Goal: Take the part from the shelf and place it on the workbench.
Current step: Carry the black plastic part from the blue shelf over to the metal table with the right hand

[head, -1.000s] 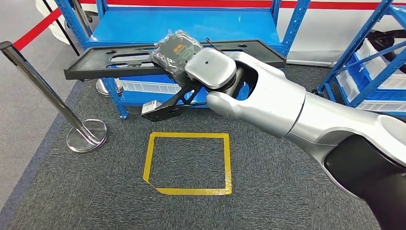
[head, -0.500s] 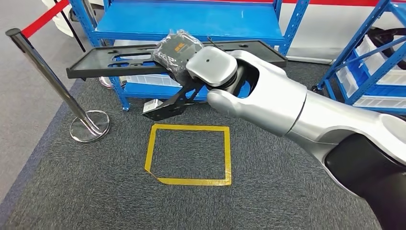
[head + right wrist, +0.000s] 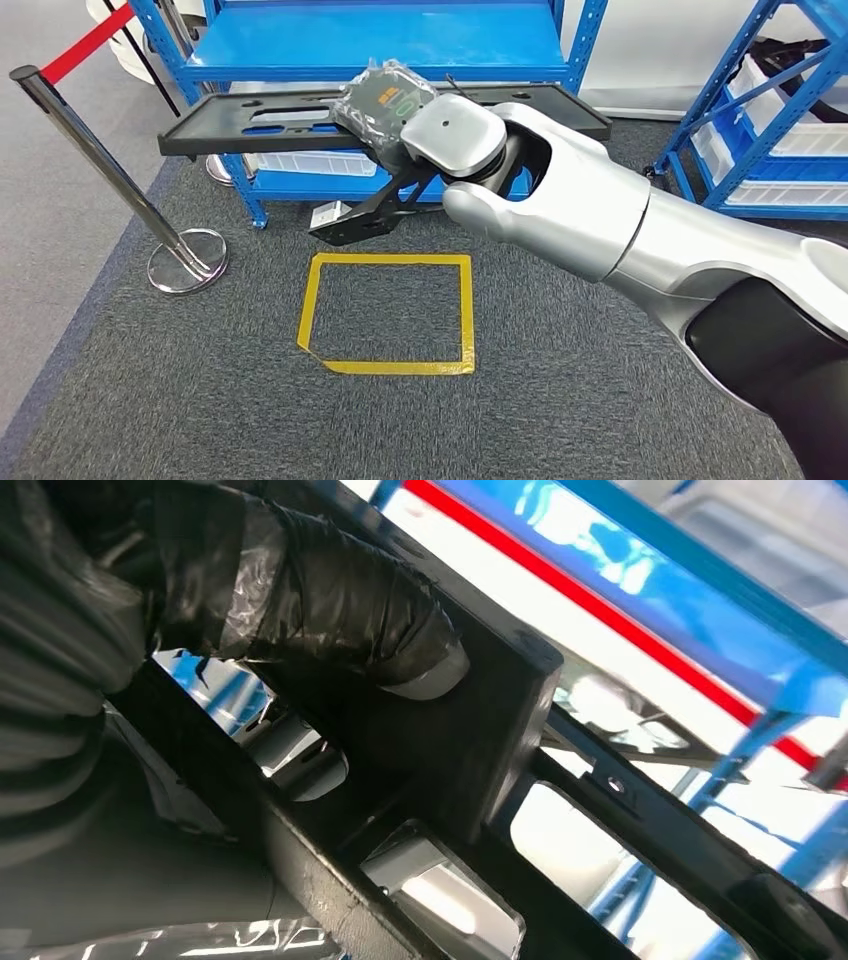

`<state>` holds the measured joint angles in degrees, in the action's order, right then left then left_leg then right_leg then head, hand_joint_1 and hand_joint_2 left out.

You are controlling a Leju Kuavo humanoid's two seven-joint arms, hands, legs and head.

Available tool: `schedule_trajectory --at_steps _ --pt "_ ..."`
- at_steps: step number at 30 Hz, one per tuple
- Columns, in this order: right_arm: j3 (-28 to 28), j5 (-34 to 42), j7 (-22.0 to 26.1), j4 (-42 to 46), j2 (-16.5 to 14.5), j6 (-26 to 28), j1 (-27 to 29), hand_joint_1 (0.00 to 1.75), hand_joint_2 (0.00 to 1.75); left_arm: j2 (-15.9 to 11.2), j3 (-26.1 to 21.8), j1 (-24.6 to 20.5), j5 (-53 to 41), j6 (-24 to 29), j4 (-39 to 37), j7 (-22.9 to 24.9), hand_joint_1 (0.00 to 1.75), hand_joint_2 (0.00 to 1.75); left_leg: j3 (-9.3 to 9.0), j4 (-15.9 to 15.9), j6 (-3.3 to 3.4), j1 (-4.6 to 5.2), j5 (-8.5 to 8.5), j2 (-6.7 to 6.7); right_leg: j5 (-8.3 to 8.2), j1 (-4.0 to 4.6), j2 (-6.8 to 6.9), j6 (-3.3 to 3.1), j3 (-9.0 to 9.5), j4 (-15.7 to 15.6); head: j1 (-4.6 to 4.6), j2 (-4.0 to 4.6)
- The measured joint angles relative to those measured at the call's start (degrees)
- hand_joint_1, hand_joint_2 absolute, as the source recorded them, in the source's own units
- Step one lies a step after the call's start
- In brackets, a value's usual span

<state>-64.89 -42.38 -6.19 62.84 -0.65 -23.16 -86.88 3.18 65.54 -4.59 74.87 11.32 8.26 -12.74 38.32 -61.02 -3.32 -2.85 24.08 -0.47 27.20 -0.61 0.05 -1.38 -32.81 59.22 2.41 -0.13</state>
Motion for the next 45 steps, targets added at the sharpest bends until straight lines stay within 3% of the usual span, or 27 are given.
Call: schedule_trajectory --at_steps 3,4,5,6,9,11,13,15,18,19,20,21,23,24,26,29,32,39,45 --pt "-0.1 0.1 0.0 -0.1 -0.1 0.0 0.0 1.75 1.75 -0.1 0.0 -0.1 0.1 0.0 0.0 0.0 0.00 1.75 4.26 -11.4 0.58 0.64 6.49 0.00 -0.82 0.87 0.04 -1.24 -0.91 -0.1 0.02 0.00" --pt "-0.1 0.1 0.0 -0.1 -0.2 0.0 0.1 1.75 1.75 -0.2 0.0 -0.1 0.1 0.0 0.0 0.0 0.00 1.75 4.96 -13.9 0.91 0.99 7.44 0.01 -0.99 1.31 0.03 -1.51 -1.17 -0.1 0.02 0.00" --pt "-0.2 0.1 0.1 -0.1 -0.2 0.0 0.1 1.75 1.75 -0.2 0.1 -0.1 0.1 0.0 0.0 0.0 0.00 1.75 4.64 -14.3 1.40 1.36 7.34 0.03 -1.13 1.74 0.02 -1.71 -1.35 0.0 0.02 0.00" --pt "-0.2 0.1 0.1 -0.1 -0.2 0.0 0.1 1.75 1.75 -0.2 0.1 -0.2 0.1 0.0 0.0 0.0 0.00 1.75 3.17 -12.5 2.09 1.81 6.28 0.05 -1.23 2.18 -0.01 -1.86 -1.45 0.0 0.02 0.00" --pt "-0.2 0.1 0.0 -0.1 -0.2 0.0 0.0 1.75 1.75 -0.4 0.3 0.1 0.1 0.0 -0.1 0.0 0.00 1.75 -3.44 -1.5 4.81 3.05 2.67 -0.02 -1.35 3.10 -0.07 -2.06 -1.71 0.2 -0.04 0.00" --pt "-0.2 0.1 0.0 -0.2 -0.1 0.0 0.0 1.75 1.75 -0.6 0.4 0.3 0.1 0.0 -0.1 0.1 0.00 1.75 -4.77 1.4 5.60 3.39 2.50 -0.09 -1.53 3.03 0.15 -1.84 -2.19 0.4 -0.07 -0.01" --pt "-0.2 0.3 0.0 -0.3 -0.1 0.0 0.0 1.75 1.75 -0.5 0.4 0.4 0.1 0.0 -0.1 0.1 0.00 1.75 -4.95 2.5 5.50 3.28 1.94 -0.06 -1.65 2.94 0.32 -1.43 -2.45 0.5 -0.05 -0.01" --pt "-0.2 0.6 0.1 -0.3 -0.1 -0.1 -0.1 1.75 1.75 -0.3 0.4 0.3 0.1 -0.1 -0.1 0.1 0.00 1.75 -5.29 3.6 5.41 2.68 1.18 -0.15 -0.28 2.88 0.08 -0.64 -3.13 2.0 -0.24 0.00" --pt "-0.2 0.9 0.1 -0.4 0.0 -0.2 -0.2 1.75 1.75 -0.2 0.4 0.2 0.1 -0.2 -0.1 -0.2 0.00 1.75 -5.22 4.2 5.21 1.89 0.67 -0.30 4.78 1.37 -0.14 1.30 -7.26 11.5 -0.42 -0.01" --pt "-0.2 0.9 0.1 -0.4 0.1 -0.2 -0.1 1.75 1.75 -0.2 0.4 0.2 0.1 -0.2 -0.1 -0.5 0.00 1.75 -5.14 4.1 5.06 1.60 0.65 -0.33 5.61 0.67 -0.11 1.92 -8.48 14.3 -0.42 -0.01" --pt "-0.2 1.0 0.1 -0.4 0.1 -0.3 0.0 1.75 1.75 -0.3 0.4 0.2 0.0 -0.2 -0.1 -1.0 0.00 1.75 -5.08 4.0 4.84 1.26 0.65 -0.33 5.37 0.02 -0.08 2.49 -8.85 15.3 -0.42 0.00" --pt "-0.2 0.9 0.1 -0.5 0.1 -0.3 0.1 1.75 1.75 -0.3 0.4 0.2 0.0 -0.3 -0.1 -1.4 0.00 1.75 -5.07 3.9 4.52 0.87 0.71 -0.29 4.01 -0.56 -0.05 3.05 -8.13 14.0 -0.43 0.00" --pt "-0.2 0.9 0.2 -0.6 0.3 -0.2 -0.1 1.75 1.75 -0.3 0.4 0.3 0.1 -0.5 -0.1 -1.7 0.00 1.75 -5.01 3.4 3.59 0.13 1.03 -0.19 0.19 -1.46 0.02 4.07 -4.51 6.8 -0.43 0.00" --pt "-0.2 0.9 0.2 -0.6 0.3 -0.2 -0.2 1.75 1.75 -0.3 0.4 0.2 0.1 -0.5 -0.1 -1.7 0.00 1.75 -4.87 3.0 2.99 -0.02 1.19 -0.14 -1.02 -1.52 0.01 4.25 -2.88 3.4 -0.43 -0.01" --pt "-0.3 1.0 0.3 -0.7 0.4 -0.2 -0.3 1.75 1.75 -0.3 0.5 0.2 0.1 -0.5 -0.1 -1.6 0.00 1.75 -4.44 2.5 2.30 -0.03 1.39 -0.10 -1.45 -1.41 -0.02 3.91 -1.69 0.3 -0.39 -0.01" --pt "-0.3 1.0 0.3 -0.8 0.4 -0.3 -0.4 1.75 1.75 -0.4 0.5 0.1 0.2 -0.4 -0.1 -1.5 0.00 1.75 -4.29 2.8 2.45 -0.08 1.02 -0.14 -1.61 -1.15 -0.13 3.10 -2.07 0.1 -0.36 0.00" --pt "-0.3 0.9 0.2 -0.9 0.5 -0.3 -0.5 1.75 1.75 -0.4 0.7 0.1 0.2 -0.4 -0.1 -1.4 0.00 1.75 -4.47 3.5 1.96 -0.11 0.57 -0.27 -1.79 -1.05 -0.30 2.60 -2.36 0.1 -0.38 -0.01" --pt "-0.3 1.0 0.2 -0.9 0.7 -0.4 -0.6 1.75 1.75 -0.4 1.0 0.1 0.0 -0.4 -0.1 -1.5 0.00 1.75 -4.47 4.1 0.84 -0.19 -0.03 -0.22 -1.97 -0.80 -0.13 2.15 -2.54 0.1 -0.38 0.00" --pt "-0.3 1.0 0.2 -0.9 0.9 -0.5 -0.7 1.75 1.75 -0.4 1.3 0.1 0.0 -0.4 -0.1 -1.5 0.00 1.75 -4.22 3.9 0.61 -0.14 -0.10 -0.23 -2.26 -0.70 -0.11 2.26 -2.52 0.0 -0.38 0.00"
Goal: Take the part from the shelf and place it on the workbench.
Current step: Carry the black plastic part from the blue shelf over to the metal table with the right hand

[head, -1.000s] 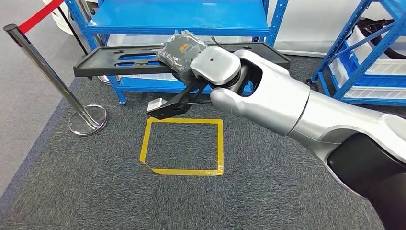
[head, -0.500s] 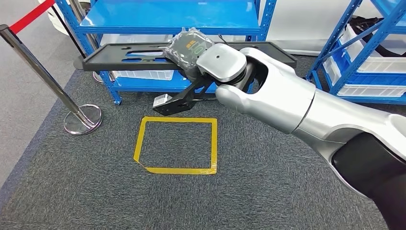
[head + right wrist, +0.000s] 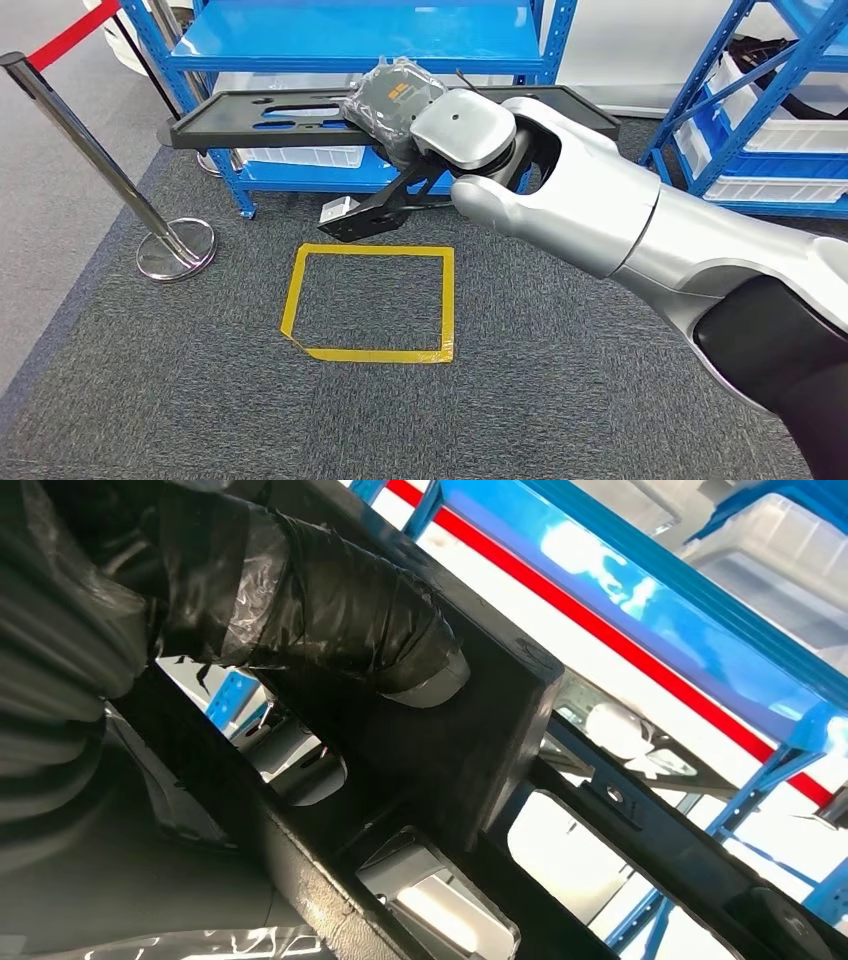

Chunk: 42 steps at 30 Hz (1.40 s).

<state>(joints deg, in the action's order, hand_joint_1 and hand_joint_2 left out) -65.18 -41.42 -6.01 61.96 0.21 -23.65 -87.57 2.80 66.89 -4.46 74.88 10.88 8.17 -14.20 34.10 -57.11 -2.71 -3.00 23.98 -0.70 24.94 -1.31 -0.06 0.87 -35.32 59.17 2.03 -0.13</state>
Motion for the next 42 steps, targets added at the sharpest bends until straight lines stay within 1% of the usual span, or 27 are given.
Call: schedule_trajectory --at_steps 8,11,14,15,16,18,19,20,21,22,23,24,25,26,27,29,30,31,33,34,35,36,37,39,40,41,42 --pt "-0.1 -0.1 -0.2 0.2 0.2 -0.2 -0.5 1.75 1.75 0.0 0.3 0.0 0.1 0.0 0.0 0.0 0.00 1.75 0.91 -1.2 0.62 0.19 0.23 0.01 -0.49 -0.25 0.04 0.72 -0.15 -0.2 0.01 0.00" --pt "-0.2 -0.1 -0.3 0.5 0.3 -0.1 -0.6 1.75 1.75 0.0 0.4 0.0 0.2 0.0 0.0 0.0 0.00 1.75 1.28 -1.7 1.20 0.42 0.35 0.03 -0.69 -0.46 0.08 1.20 -0.16 -0.4 0.01 0.00" --pt "-0.1 -0.1 -0.3 0.7 0.5 -0.1 -0.6 1.75 1.75 0.0 0.4 0.0 0.1 0.0 0.0 0.0 0.00 1.75 1.19 -0.9 2.11 0.43 -0.28 0.00 -0.85 -0.65 0.09 1.99 0.01 -0.9 -0.01 0.00" --pt "-0.1 -0.1 -0.3 0.8 0.6 0.0 -0.6 1.75 1.75 0.0 0.4 0.0 0.1 0.0 0.0 0.0 0.00 1.75 1.06 -0.4 2.44 0.28 -0.68 -0.05 0.02 -0.70 0.09 2.15 -0.34 -0.1 -0.03 -0.01" --pt "-0.1 -0.2 -0.3 0.8 0.8 0.0 -0.7 1.75 1.75 0.0 0.4 0.0 0.1 0.0 0.0 0.0 0.00 1.75 0.99 0.1 2.67 0.14 -1.02 -0.13 1.58 -0.74 0.07 2.24 -1.19 1.9 -0.05 -0.01" --pt "-0.1 -0.2 -0.3 0.9 1.0 0.0 -0.5 1.75 1.75 0.0 0.4 0.0 0.1 0.0 0.0 0.0 0.00 1.75 1.07 0.4 2.88 0.06 -1.33 -0.21 5.89 -0.73 0.06 2.28 -4.22 9.4 -0.08 -0.01" --pt "-0.2 -0.2 -0.3 1.0 1.1 0.0 -0.4 1.75 1.75 0.0 0.4 0.0 0.1 0.0 0.0 0.1 0.00 1.75 1.17 0.4 2.87 0.10 -1.36 -0.22 7.28 -0.69 0.04 2.30 -5.51 12.8 -0.08 0.00" --pt "-0.2 -0.2 -0.3 1.0 1.2 0.0 -0.2 1.75 1.75 0.0 0.4 0.0 0.1 0.0 0.0 0.1 0.00 1.75 1.24 0.3 2.84 0.13 -1.37 -0.19 7.63 -0.68 0.05 2.28 -5.99 14.4 -0.08 0.00" --pt "-0.2 -0.2 -0.3 1.0 1.2 0.0 -0.1 1.75 1.75 0.0 0.5 0.0 0.0 0.0 0.0 0.2 0.00 1.75 1.30 0.2 2.79 0.14 -1.39 -0.15 6.87 -0.68 0.06 2.18 -5.33 13.7 -0.08 0.00" --pt "-0.2 -0.2 -0.3 1.0 1.3 0.1 -0.1 1.75 1.75 0.0 0.5 0.0 0.0 0.0 0.0 0.2 0.00 1.75 1.32 0.1 2.70 0.14 -1.40 -0.08 5.23 -0.67 0.07 1.99 -3.54 10.7 -0.08 0.00" --pt "-0.2 -0.2 -0.3 1.0 1.3 0.1 -0.1 1.75 1.75 0.0 0.5 0.0 0.0 0.0 0.0 0.2 0.00 1.75 1.33 -0.1 2.53 0.13 -1.38 -0.03 3.61 -0.63 0.11 1.70 -1.23 6.5 -0.08 0.00" --pt "-0.2 -0.3 -0.3 1.0 1.3 0.1 -0.3 1.75 1.75 0.0 0.5 -0.1 0.0 0.0 0.0 0.2 0.00 1.75 1.39 -0.2 2.24 0.23 -1.38 0.01 2.34 -0.43 0.14 1.35 0.72 2.8 -0.08 0.00" --pt "-0.2 -0.3 -0.3 1.0 1.2 0.1 -0.3 1.75 1.75 0.1 0.5 -0.1 0.0 0.0 0.0 0.2 0.00 1.75 1.45 -0.3 1.85 0.33 -1.39 0.03 1.64 -0.21 0.13 0.96 1.96 0.3 -0.07 0.00" --pt "-0.2 -0.3 -0.3 1.1 1.2 0.1 -0.4 1.75 1.75 0.1 0.5 -0.1 0.0 0.0 0.0 0.2 0.00 1.75 1.51 -0.3 1.42 0.38 -1.44 0.02 1.51 0.06 0.09 0.59 2.36 -0.7 -0.06 0.00" --pt "-0.2 -0.3 -0.3 1.1 1.2 0.1 -0.4 1.75 1.75 0.1 0.5 -0.1 0.0 0.0 0.0 0.2 0.00 1.75 1.55 -0.3 0.99 0.41 -1.56 0.01 1.45 0.33 0.02 0.24 2.21 -0.6 -0.06 -0.01" --pt "-0.2 -0.3 -0.2 1.1 1.2 0.1 -0.4 1.75 1.75 0.1 0.6 -0.1 0.0 0.0 0.0 0.2 0.00 1.75 1.63 -0.3 0.27 0.21 -1.52 0.01 1.09 0.40 0.02 -0.70 2.13 -0.9 -0.05 -0.01" --pt "-0.2 -0.3 -0.2 1.1 1.2 0.1 -0.4 1.75 1.75 0.1 0.6 -0.1 0.0 0.0 0.0 0.2 0.00 1.75 2.03 -1.1 0.10 0.17 -0.76 0.03 0.81 0.33 0.08 -1.22 2.16 -1.2 -0.03 -0.01" --pt "-0.2 -0.4 -0.2 1.1 1.2 0.1 -0.4 1.75 1.75 0.1 0.6 -0.1 0.1 0.0 0.0 0.2 0.00 1.75 2.94 -3.2 0.06 0.17 0.76 0.06 0.51 0.26 0.14 -1.72 2.17 -1.5 -0.01 0.00" --pt "-0.2 -0.4 -0.2 1.1 1.2 0.1 -0.3 1.75 1.75 0.0 0.7 -0.1 0.1 0.0 0.0 0.1 0.00 1.75 5.96 -10.6 0.21 0.35 4.97 0.10 0.19 0.48 0.16 -2.30 1.98 -1.7 0.03 0.00" --pt "-0.3 -0.4 -0.2 1.1 1.1 0.1 -0.2 1.75 1.75 0.0 0.7 -0.1 0.1 0.0 0.0 0.1 0.00 1.75 7.38 -14.3 0.27 0.48 6.53 0.13 0.13 0.71 0.13 -2.44 1.85 -1.6 0.02 0.00" --pt "-0.3 -0.4 -0.2 1.1 1.1 0.1 0.0 1.75 1.75 -0.1 0.8 -0.2 0.1 0.0 0.0 0.1 0.00 1.75 8.04 -16.4 0.36 0.63 7.08 0.16 0.11 0.92 0.09 -2.51 1.73 -1.5 0.02 0.00" --pt "-0.4 -0.4 -0.1 1.1 1.1 0.1 0.1 1.75 1.75 -0.1 0.9 -0.2 0.1 0.0 0.0 0.1 0.00 1.75 7.73 -16.4 0.50 0.75 6.64 0.18 0.12 1.09 0.02 -2.55 1.63 -1.4 0.02 0.00" --pt "-0.4 -0.4 -0.1 1.1 1.1 0.1 0.1 1.75 1.75 -0.1 0.9 -0.2 0.1 0.0 0.0 0.1 0.00 1.75 6.29 -14.1 0.70 0.82 5.27 0.19 0.18 1.19 -0.05 -2.55 1.56 -1.2 0.02 0.00" --pt "-0.4 -0.4 -0.1 1.1 1.1 0.1 0.0 1.75 1.75 -0.1 1.0 -0.1 0.1 0.1 0.0 0.1 0.00 1.75 2.15 -6.6 1.07 0.97 2.57 0.22 0.46 1.39 -0.17 -2.35 1.28 -0.5 0.01 0.00" --pt "-0.4 -0.4 -0.1 1.1 1.1 0.1 0.0 1.75 1.75 -0.1 1.0 -0.1 0.1 0.1 0.0 0.1 0.00 1.75 0.71 -3.8 1.31 1.09 1.91 0.28 0.56 1.49 -0.22 -2.15 1.02 -0.2 0.00 -0.01" --pt "-0.4 -0.4 -0.1 1.1 1.1 0.1 0.0 1.75 1.75 -0.1 1.0 0.0 0.1 0.1 0.0 0.1 0.00 1.75 0.07 -2.3 1.54 1.24 1.82 0.36 0.59 1.58 -0.24 -1.91 0.75 0.0 -0.02 -0.01" --pt "-0.4 -0.4 -0.1 1.1 1.1 0.1 0.0 1.75 1.75 -0.1 1.1 0.1 0.1 0.1 0.0 0.1 0.00 1.75 0.05 -2.1 1.79 1.42 1.99 0.45 0.51 1.65 -0.25 -1.66 0.54 0.1 -0.03 -0.01"
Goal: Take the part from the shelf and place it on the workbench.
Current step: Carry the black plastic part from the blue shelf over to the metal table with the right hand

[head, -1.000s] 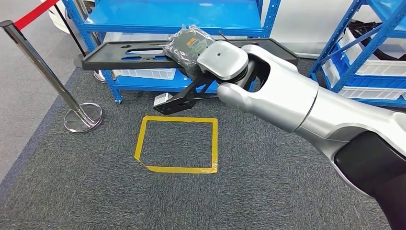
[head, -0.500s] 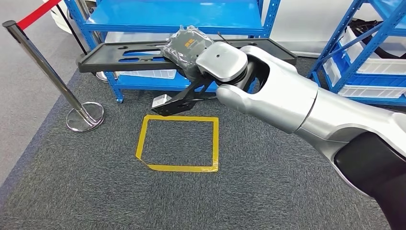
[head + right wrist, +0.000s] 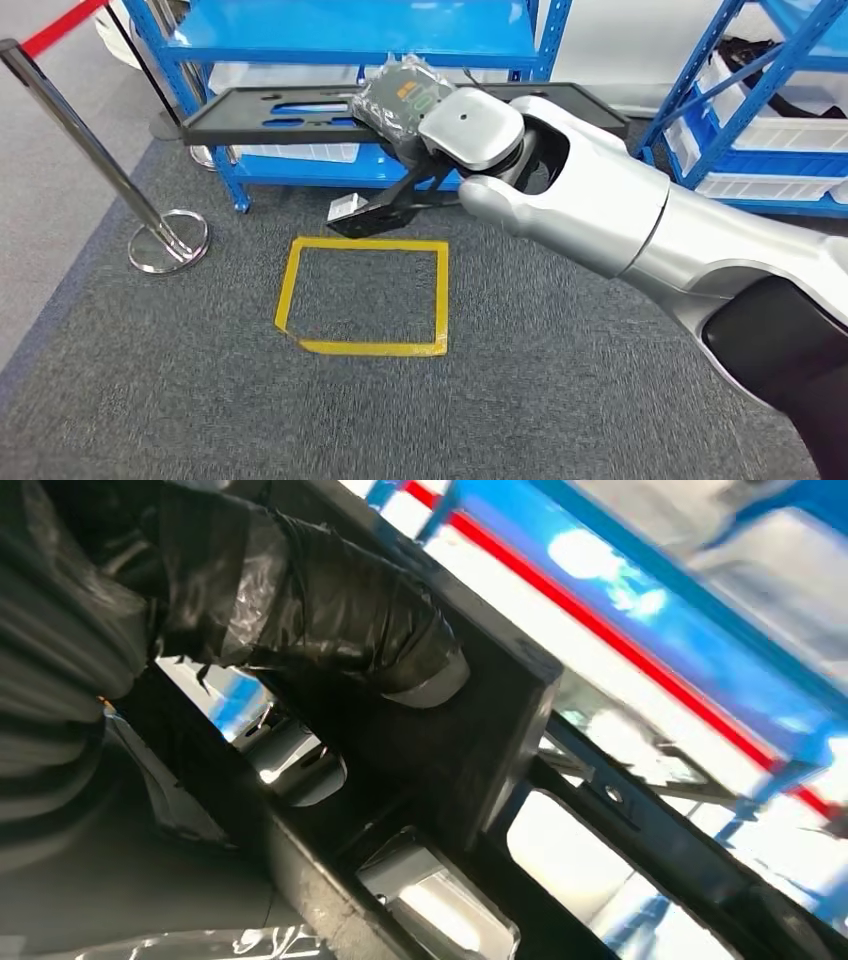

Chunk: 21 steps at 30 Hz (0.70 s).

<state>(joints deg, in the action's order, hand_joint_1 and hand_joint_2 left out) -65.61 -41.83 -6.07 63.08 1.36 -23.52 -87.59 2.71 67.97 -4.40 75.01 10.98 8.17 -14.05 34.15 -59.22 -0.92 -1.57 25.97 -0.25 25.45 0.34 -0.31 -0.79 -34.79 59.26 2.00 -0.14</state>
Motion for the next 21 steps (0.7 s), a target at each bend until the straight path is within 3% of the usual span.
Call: schedule_trajectory --at_steps 2,4,7,8,9,10,12,14,16,18,19,21 --pt "0.0 0.0 0.1 0.0 0.0 0.0 0.0 1.75 1.75 0.0 0.1 0.0 0.0 0.0 0.0 0.0 0.00 1.75 0.20 0.3 0.66 -0.06 -0.37 0.07 0.02 -0.10 0.05 0.51 -0.16 0.1 -0.01 0.00" --pt "0.0 0.0 0.1 0.0 0.0 0.0 -0.1 1.75 1.75 0.0 0.2 -0.1 0.1 0.0 0.0 0.0 0.00 1.75 0.14 0.7 1.39 -0.26 -0.74 0.02 1.89 -0.26 0.08 1.02 -1.25 2.5 -0.02 0.01" --pt "0.0 0.0 0.1 0.0 0.1 0.0 0.2 1.75 1.75 0.1 0.3 -0.1 0.1 0.0 0.0 0.0 0.00 1.75 0.22 0.8 1.84 -0.19 -0.87 -0.11 7.10 -0.64 0.09 1.65 -6.11 13.2 -0.03 0.01" --pt "0.0 0.0 0.1 0.0 0.1 0.0 0.3 1.75 1.75 0.1 0.3 -0.1 0.1 0.0 0.0 0.1 0.00 1.75 0.23 0.8 1.85 -0.17 -0.87 -0.11 7.66 -0.73 0.10 1.75 -7.30 15.7 -0.03 0.01" --pt "0.0 0.0 0.1 0.0 0.1 0.0 0.5 1.75 1.75 0.1 0.3 -0.1 0.0 0.0 0.0 0.1 0.00 1.75 0.22 0.8 1.85 -0.15 -0.87 -0.08 7.13 -0.78 0.11 1.75 -7.56 16.2 -0.03 0.01" --pt "0.0 0.0 0.1 0.0 0.1 0.0 0.5 1.75 1.75 0.1 0.3 -0.1 0.0 0.0 0.0 0.1 0.00 1.75 0.18 0.8 1.84 -0.14 -0.86 -0.04 5.60 -0.80 0.11 1.65 -6.73 14.4 -0.03 0.01" --pt "0.0 0.0 0.1 0.0 0.1 0.0 0.4 1.75 1.75 0.1 0.3 -0.1 0.0 0.0 0.0 0.1 0.00 1.75 0.08 0.7 1.72 -0.09 -0.80 0.02 1.63 -0.65 0.11 1.08 -2.96 6.5 -0.03 0.01" --pt "0.0 0.0 0.1 0.0 0.0 0.1 0.3 1.75 1.75 0.2 0.3 -0.1 0.0 0.0 0.0 0.1 0.00 1.75 0.21 0.7 1.37 0.06 -0.80 0.00 -0.19 -0.26 0.14 0.53 -0.39 0.8 -0.03 0.01" --pt "0.0 0.0 0.2 0.0 0.0 0.1 0.3 1.75 1.75 0.2 0.4 -0.2 0.0 0.0 0.0 0.1 0.00 1.75 0.35 0.8 0.81 0.15 -0.94 -0.03 -0.16 0.07 0.16 0.23 -0.20 -0.2 -0.03 0.01" --pt "0.0 0.0 0.2 0.0 0.0 0.1 0.2 1.75 1.75 0.2 0.4 -0.2 0.0 0.0 0.0 0.1 0.00 1.75 0.58 0.4 0.27 0.09 -0.43 -0.02 -0.51 -0.26 0.26 -0.41 0.12 -0.9 -0.02 0.01" --pt "0.0 0.0 0.2 0.0 0.0 0.1 0.2 1.75 1.75 0.2 0.4 -0.2 0.0 0.0 0.0 0.1 0.00 1.75 1.10 -0.8 0.04 0.09 0.51 0.00 -0.75 -0.46 0.34 -0.78 0.33 -1.3 0.01 0.00" --pt "0.0 -0.1 0.2 0.0 -0.1 0.1 0.1 1.75 1.75 0.2 0.4 -0.1 0.0 0.0 0.0 0.0 0.00 1.75 3.70 -6.9 -0.30 0.07 3.91 0.02 -0.97 -0.56 0.41 -1.25 0.56 -1.8 0.03 0.01"
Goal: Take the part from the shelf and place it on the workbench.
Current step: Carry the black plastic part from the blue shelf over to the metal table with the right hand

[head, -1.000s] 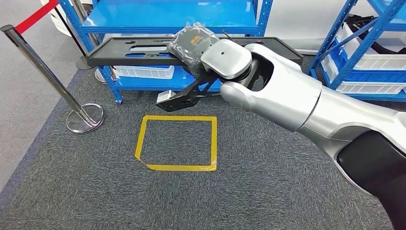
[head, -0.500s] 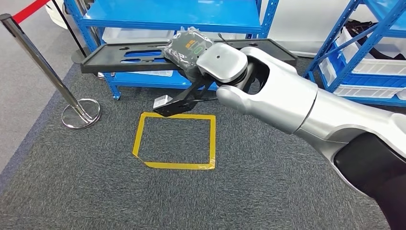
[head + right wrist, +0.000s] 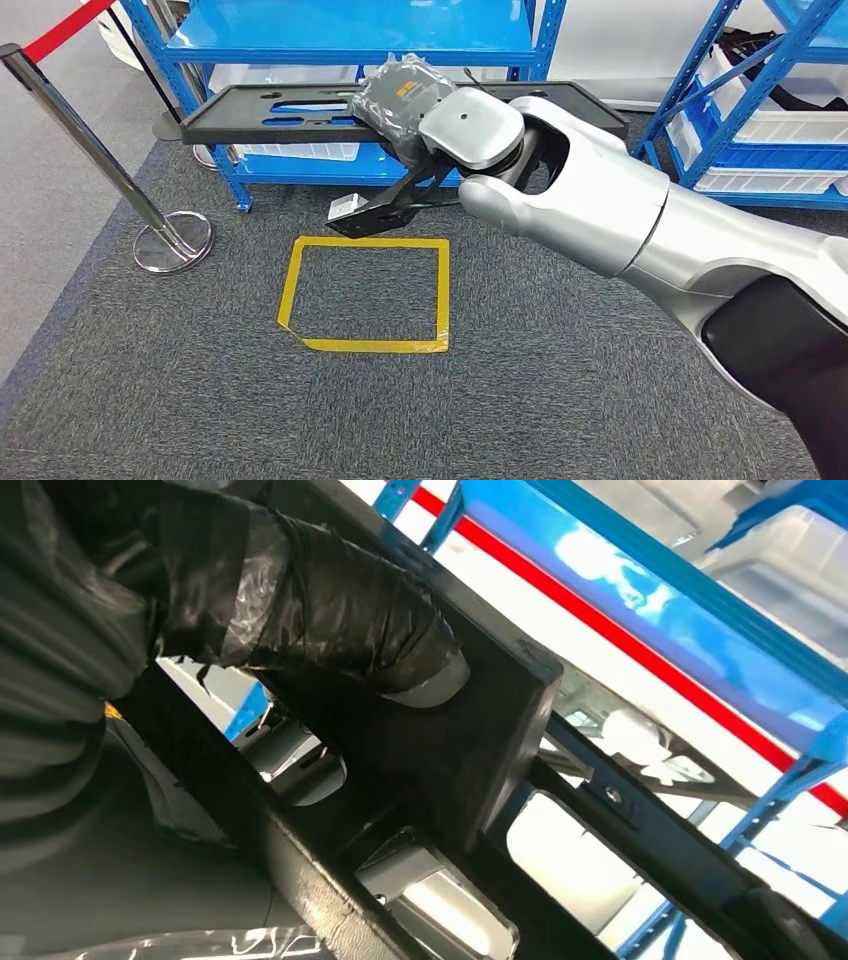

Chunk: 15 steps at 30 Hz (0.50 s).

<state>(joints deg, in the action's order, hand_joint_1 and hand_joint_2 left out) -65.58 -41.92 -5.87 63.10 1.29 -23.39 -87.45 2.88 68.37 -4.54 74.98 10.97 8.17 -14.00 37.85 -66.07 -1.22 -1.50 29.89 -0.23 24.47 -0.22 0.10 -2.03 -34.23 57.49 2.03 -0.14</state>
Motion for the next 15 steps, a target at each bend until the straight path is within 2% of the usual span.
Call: schedule_trajectory --at_steps 1,2,3,4,6,8,9,12,14,15 --pt "0.0 0.0 0.0 0.0 0.0 0.0 0.1 1.75 1.75 0.0 0.0 0.0 0.0 0.0 0.0 0.0 0.00 1.75 1.73 -3.8 -0.15 -0.01 1.64 0.01 0.00 0.07 -0.01 -0.09 -0.03 0.0 0.02 0.00" --pt "0.0 -0.1 0.0 0.0 -0.1 0.0 0.2 1.75 1.75 0.0 0.0 -0.1 0.0 0.0 0.0 0.0 0.00 1.75 3.12 -6.8 -0.26 -0.01 2.59 0.00 0.04 0.13 -0.03 -0.14 -0.04 0.1 0.01 0.01" --pt "0.0 -0.2 0.0 0.0 -0.1 0.0 0.3 1.75 1.75 0.0 0.0 -0.1 0.0 0.0 0.0 0.0 0.00 1.75 3.66 -8.0 -0.32 -0.01 2.45 0.00 0.11 0.18 -0.05 -0.16 -0.05 0.2 0.01 0.01" --pt "0.0 -0.4 -0.1 0.0 -0.2 0.0 0.4 1.75 1.75 -0.1 0.0 -0.1 0.0 0.0 0.0 0.0 0.00 1.75 3.26 -7.1 -0.31 -0.01 1.39 -0.03 0.21 0.19 -0.01 -0.16 -0.05 0.4 0.01 0.01" --pt "0.0 -0.9 -0.2 0.0 -0.3 -0.1 0.4 1.75 1.75 -0.1 0.1 -0.1 0.0 0.0 0.0 0.0 0.00 1.75 -0.16 -0.1 -0.14 0.03 -2.39 -0.82 0.67 0.18 0.14 0.04 -0.05 1.0 0.01 0.01" --pt "0.0 -1.3 -0.2 0.0 -0.3 -0.1 0.3 1.75 1.75 -0.1 0.2 -0.1 0.0 0.1 0.0 0.1 0.00 1.75 -2.91 5.9 0.29 0.40 -4.27 -1.88 1.14 0.46 0.37 0.49 -0.29 1.7 -0.01 0.00" --pt "0.0 -1.5 -0.2 0.0 -0.3 -0.1 0.3 1.75 1.75 -0.1 0.2 -0.1 0.0 0.0 0.0 0.1 0.00 1.75 -3.21 6.8 0.56 0.59 -4.20 -2.03 1.24 0.60 0.58 0.71 -0.45 1.9 -0.03 0.00" --pt "0.0 -1.8 0.0 0.0 -0.3 -0.2 0.3 1.75 1.75 -0.1 0.4 -0.1 0.1 0.0 0.0 0.1 0.00 1.75 -3.05 7.2 1.60 0.59 -4.61 -0.82 1.64 0.65 1.41 1.40 -0.69 2.2 -0.08 0.00" --pt "0.0 -1.9 0.0 0.0 -0.3 -0.2 0.3 1.75 1.75 -0.1 0.4 -0.1 0.1 -0.1 0.0 0.1 0.00 1.75 -3.12 7.6 2.28 0.35 -4.99 -0.18 3.85 0.42 0.94 2.02 -1.91 5.2 -0.08 -0.01" --pt "0.0 -2.0 0.0 0.0 -0.2 -0.2 0.3 1.75 1.75 -0.1 0.4 -0.1 0.1 -0.1 0.0 0.1 0.00 1.75 -3.10 7.7 2.45 0.29 -5.06 0.13 5.67 0.22 0.51 2.30 -3.33 8.4 -0.09 0.00"
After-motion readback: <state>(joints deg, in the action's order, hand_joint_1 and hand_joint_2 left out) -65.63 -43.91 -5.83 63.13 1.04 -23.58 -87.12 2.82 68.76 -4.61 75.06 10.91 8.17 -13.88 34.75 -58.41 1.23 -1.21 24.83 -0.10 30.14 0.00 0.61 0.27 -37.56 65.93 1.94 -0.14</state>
